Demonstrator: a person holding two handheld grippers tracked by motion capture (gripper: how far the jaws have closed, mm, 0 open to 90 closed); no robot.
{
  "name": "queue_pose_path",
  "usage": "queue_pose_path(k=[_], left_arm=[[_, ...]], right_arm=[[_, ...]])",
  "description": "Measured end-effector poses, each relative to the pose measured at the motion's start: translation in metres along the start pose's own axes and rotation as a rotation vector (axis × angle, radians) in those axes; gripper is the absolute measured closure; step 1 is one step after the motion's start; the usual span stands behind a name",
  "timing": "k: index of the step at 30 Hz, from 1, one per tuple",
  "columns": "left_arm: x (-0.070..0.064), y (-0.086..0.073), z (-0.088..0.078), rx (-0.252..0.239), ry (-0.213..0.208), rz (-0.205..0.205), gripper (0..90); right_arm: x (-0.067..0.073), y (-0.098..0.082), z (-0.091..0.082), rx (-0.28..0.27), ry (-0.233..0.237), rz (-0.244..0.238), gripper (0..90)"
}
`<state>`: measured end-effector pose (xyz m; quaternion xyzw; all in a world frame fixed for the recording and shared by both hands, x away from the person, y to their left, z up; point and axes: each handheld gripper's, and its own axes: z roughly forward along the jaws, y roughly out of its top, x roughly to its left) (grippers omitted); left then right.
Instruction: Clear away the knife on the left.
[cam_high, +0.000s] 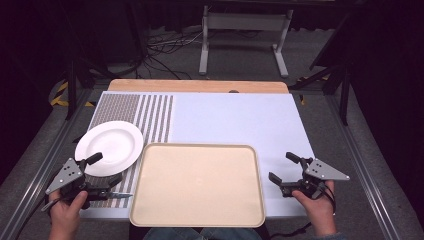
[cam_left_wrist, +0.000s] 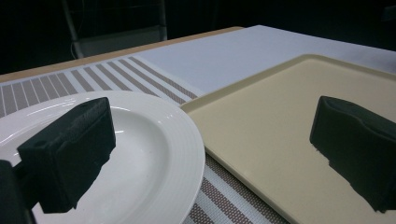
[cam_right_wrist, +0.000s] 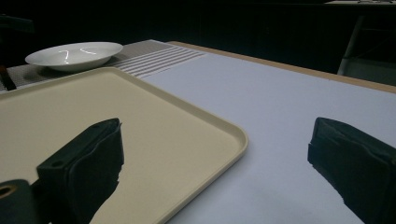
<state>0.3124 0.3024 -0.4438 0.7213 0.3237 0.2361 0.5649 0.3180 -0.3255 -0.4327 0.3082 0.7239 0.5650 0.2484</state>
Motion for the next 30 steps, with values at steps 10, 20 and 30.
queue_pose_path(k=[10, 20, 30], left_arm=[[-0.001, 0.001, 0.000, 0.000, -0.006, 0.004, 0.9], [-0.002, 0.004, 0.002, -0.021, -0.017, 0.000, 0.8], [-0.002, 0.017, -0.002, -0.028, -0.019, 0.008, 1.5]], right_arm=[[0.000, -0.001, 0.001, 0.005, 0.008, 0.006, 4.0], [0.000, -0.002, 0.002, 0.006, 0.014, 0.006, 4.0], [0.000, -0.004, 0.003, 0.010, 0.016, 0.010, 4.0]])
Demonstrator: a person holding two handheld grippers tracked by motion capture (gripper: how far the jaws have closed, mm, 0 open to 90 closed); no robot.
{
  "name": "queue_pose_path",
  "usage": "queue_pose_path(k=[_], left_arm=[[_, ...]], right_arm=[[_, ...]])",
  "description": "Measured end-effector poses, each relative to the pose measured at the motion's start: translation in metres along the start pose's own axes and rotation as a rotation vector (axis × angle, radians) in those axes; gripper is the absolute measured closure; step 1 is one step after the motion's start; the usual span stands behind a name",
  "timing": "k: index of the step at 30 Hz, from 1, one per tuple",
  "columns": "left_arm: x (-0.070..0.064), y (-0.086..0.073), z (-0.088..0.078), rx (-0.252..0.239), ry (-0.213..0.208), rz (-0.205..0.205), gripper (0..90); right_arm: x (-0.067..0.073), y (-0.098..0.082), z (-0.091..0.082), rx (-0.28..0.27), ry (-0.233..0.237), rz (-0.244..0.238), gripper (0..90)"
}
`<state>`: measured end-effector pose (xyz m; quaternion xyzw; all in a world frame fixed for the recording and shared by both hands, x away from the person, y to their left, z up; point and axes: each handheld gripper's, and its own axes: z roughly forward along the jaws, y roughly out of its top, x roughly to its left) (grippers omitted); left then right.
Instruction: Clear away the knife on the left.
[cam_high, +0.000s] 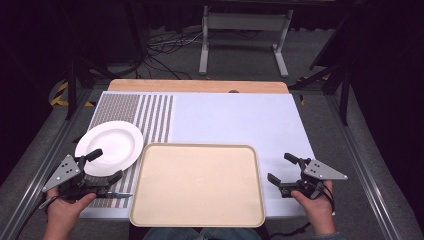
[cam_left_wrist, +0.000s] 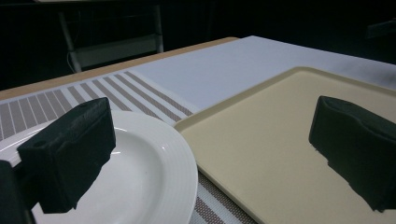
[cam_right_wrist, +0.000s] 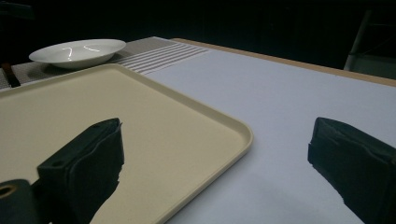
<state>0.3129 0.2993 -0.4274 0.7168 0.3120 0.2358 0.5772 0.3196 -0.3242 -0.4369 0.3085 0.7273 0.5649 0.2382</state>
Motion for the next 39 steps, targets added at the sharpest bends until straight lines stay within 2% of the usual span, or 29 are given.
queue_pose_path(k=[5, 8, 11, 17, 23, 32, 34, 39], left_arm=[[0.000, 0.001, -0.001, 0.026, -0.006, 0.016, 2.4], [-0.001, 0.004, 0.000, 0.087, -0.023, 0.045, 3.9], [-0.002, 0.007, 0.000, 0.116, -0.043, 0.055, 4.5], [-0.002, 0.017, -0.001, 0.264, -0.078, 0.143, 5.3], [-0.004, 0.017, -0.001, 0.390, -0.110, 0.206, 5.5], [-0.005, 0.023, -0.004, 0.497, -0.131, 0.270, 6.8], [-0.005, 0.026, -0.004, 0.541, -0.137, 0.290, 6.9], [-0.004, 0.029, -0.006, 0.615, -0.147, 0.331, 7.0]], right_arm=[[0.000, 0.000, 0.000, 0.001, 0.003, -0.001, 4.2], [0.001, 0.000, 0.000, 0.005, 0.005, -0.002, 4.2], [0.000, 0.000, 0.001, 0.002, 0.006, -0.006, 4.2], [0.001, 0.000, 0.001, 0.010, 0.009, -0.004, 4.2], [-0.001, -0.001, 0.001, 0.012, 0.014, -0.009, 4.1], [-0.002, -0.002, 0.001, 0.016, 0.016, -0.008, 4.1], [-0.001, -0.002, 0.002, 0.018, 0.015, -0.008, 4.1], [-0.001, -0.002, 0.002, 0.019, 0.021, -0.010, 4.1]])
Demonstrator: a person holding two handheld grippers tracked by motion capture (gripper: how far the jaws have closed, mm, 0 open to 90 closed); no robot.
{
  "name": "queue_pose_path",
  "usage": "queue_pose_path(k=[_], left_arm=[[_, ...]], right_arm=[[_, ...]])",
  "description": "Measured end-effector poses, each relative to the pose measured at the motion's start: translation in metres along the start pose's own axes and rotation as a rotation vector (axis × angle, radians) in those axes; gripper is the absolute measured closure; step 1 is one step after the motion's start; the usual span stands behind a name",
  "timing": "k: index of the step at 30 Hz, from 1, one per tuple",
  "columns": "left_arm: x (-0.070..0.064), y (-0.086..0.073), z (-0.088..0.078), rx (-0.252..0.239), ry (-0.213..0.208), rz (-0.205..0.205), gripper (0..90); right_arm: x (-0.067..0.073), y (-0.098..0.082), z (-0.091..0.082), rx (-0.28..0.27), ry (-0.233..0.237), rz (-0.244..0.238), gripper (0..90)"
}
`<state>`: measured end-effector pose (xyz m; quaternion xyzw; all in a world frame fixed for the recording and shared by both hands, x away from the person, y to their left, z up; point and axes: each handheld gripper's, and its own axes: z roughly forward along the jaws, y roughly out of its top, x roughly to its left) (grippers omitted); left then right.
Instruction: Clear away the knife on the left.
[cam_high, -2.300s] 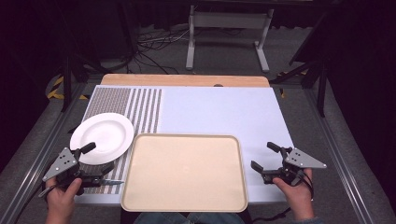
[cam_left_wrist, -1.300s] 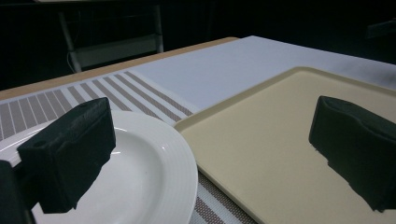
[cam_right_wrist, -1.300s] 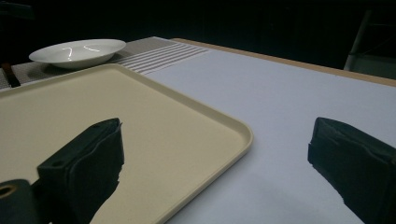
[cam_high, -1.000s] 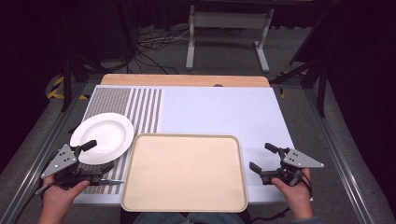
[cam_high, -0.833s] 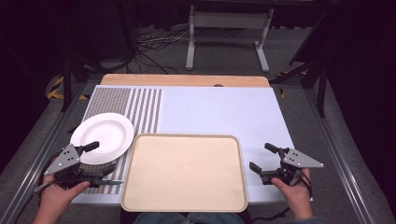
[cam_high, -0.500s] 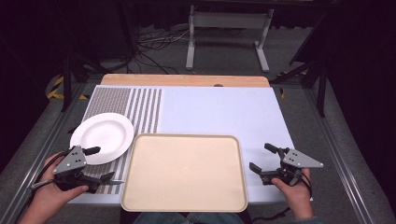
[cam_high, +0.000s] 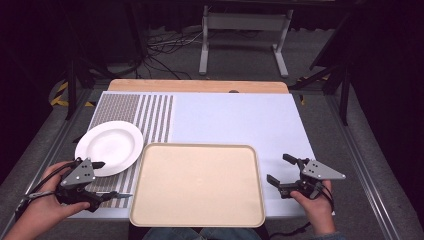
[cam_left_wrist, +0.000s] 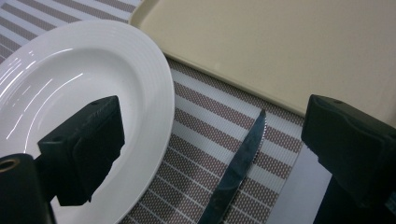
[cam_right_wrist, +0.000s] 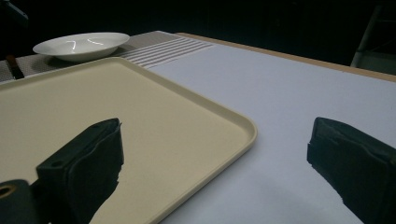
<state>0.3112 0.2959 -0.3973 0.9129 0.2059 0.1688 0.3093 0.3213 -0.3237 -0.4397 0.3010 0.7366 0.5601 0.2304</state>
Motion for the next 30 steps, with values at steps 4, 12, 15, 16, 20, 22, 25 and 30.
queue_pose_path(k=[4, 12, 15, 16, 20, 22, 25, 30], left_arm=[[0.0004, 0.0009, -0.0011, 0.039, -0.006, 0.015, 7.1], [0.0016, 0.0042, -0.0028, 0.124, -0.017, 0.052, 8.6], [0.0007, 0.0042, -0.0021, 0.157, -0.023, 0.069, 9.0], [-0.0002, 0.0040, -0.0023, 0.179, -0.020, 0.073, 9.5], [-0.0008, 0.0039, -0.0041, 0.235, -0.027, 0.099, 9.5], [-0.0002, 0.0044, -0.0056, 0.252, -0.030, 0.115, 9.6], [0.0006, 0.0049, -0.0070, 0.269, -0.037, 0.127, 9.7], [0.0018, 0.0036, -0.0053, 0.308, -0.064, 0.168, 13.2]], right_arm=[[0.0003, 0.0001, 0.0000, -0.001, 0.000, 0.001, 4.0], [0.0008, -0.0002, 0.0009, 0.003, 0.009, 0.001, 4.0], [0.0008, -0.0002, 0.0009, 0.002, 0.009, 0.001, 4.0], [0.0007, -0.0001, 0.0007, 0.002, 0.009, -0.001, 4.1], [0.0008, -0.0002, 0.0008, 0.002, 0.009, 0.002, 4.1], [0.0010, -0.0003, 0.0012, 0.003, 0.010, 0.001, 4.1], [0.0015, -0.0001, 0.0015, 0.004, 0.008, 0.001, 4.1], [0.0016, -0.0001, 0.0015, 0.004, 0.010, 0.000, 4.1]])
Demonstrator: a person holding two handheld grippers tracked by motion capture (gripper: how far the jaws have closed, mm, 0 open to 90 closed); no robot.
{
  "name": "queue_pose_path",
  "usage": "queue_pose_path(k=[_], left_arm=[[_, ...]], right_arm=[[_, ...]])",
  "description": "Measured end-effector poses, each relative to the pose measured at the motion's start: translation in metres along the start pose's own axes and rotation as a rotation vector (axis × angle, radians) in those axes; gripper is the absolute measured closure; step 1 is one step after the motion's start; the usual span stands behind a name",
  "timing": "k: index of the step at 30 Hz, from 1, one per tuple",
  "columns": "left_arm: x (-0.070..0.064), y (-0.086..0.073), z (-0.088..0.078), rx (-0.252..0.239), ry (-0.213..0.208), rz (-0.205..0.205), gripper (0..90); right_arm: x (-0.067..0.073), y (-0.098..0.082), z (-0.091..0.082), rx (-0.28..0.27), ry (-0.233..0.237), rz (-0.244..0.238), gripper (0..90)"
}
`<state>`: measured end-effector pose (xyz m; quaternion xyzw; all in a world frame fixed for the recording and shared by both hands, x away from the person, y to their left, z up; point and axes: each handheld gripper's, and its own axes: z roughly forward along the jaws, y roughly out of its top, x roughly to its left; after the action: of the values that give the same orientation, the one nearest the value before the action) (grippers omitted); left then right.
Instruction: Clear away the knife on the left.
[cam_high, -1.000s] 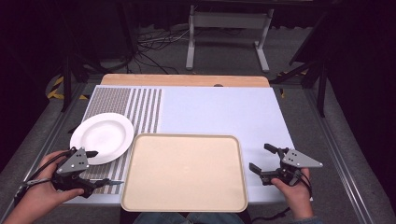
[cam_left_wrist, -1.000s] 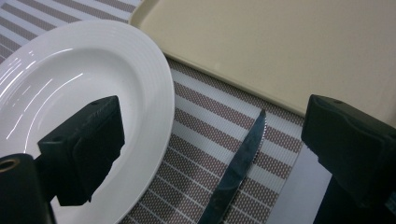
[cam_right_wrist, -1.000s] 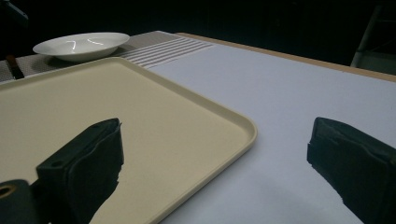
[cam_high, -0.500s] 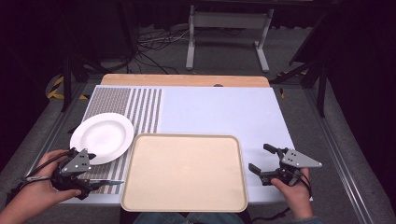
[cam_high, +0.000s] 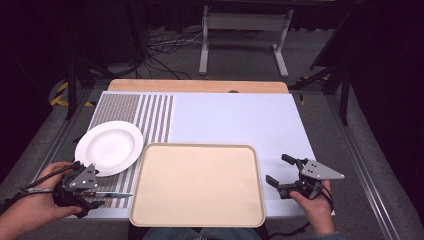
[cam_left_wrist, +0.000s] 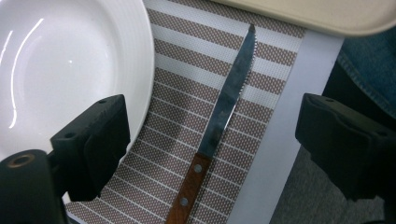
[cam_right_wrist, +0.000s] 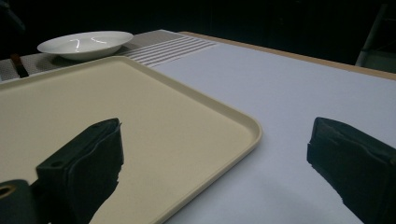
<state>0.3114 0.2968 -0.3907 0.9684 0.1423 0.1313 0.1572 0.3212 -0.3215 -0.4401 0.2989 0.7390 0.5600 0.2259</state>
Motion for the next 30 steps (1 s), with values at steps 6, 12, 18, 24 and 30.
queue_pose_path(k=[6, 12, 18, 24, 30], left_arm=[[0.003, -0.002, 0.006, 0.064, -0.051, 0.050, 19.3], [0.005, -0.003, 0.011, 0.106, -0.099, 0.082, 23.9], [0.009, -0.006, 0.017, 0.173, -0.117, 0.123, 27.8], [0.018, -0.010, 0.025, 0.252, -0.135, 0.167, 39.9], [0.023, -0.011, 0.033, 0.342, -0.142, 0.204, 54.7]], right_arm=[[0.000, 0.000, 0.000, -0.001, -0.001, -0.002, 4.0], [0.000, 0.000, 0.000, 0.002, 0.001, -0.002, 4.0], [0.000, 0.000, 0.000, 0.004, 0.004, -0.004, 4.0], [0.000, 0.000, 0.000, 0.005, 0.006, -0.008, 3.9], [0.001, 0.000, 0.000, 0.003, 0.009, -0.011, 3.9]])
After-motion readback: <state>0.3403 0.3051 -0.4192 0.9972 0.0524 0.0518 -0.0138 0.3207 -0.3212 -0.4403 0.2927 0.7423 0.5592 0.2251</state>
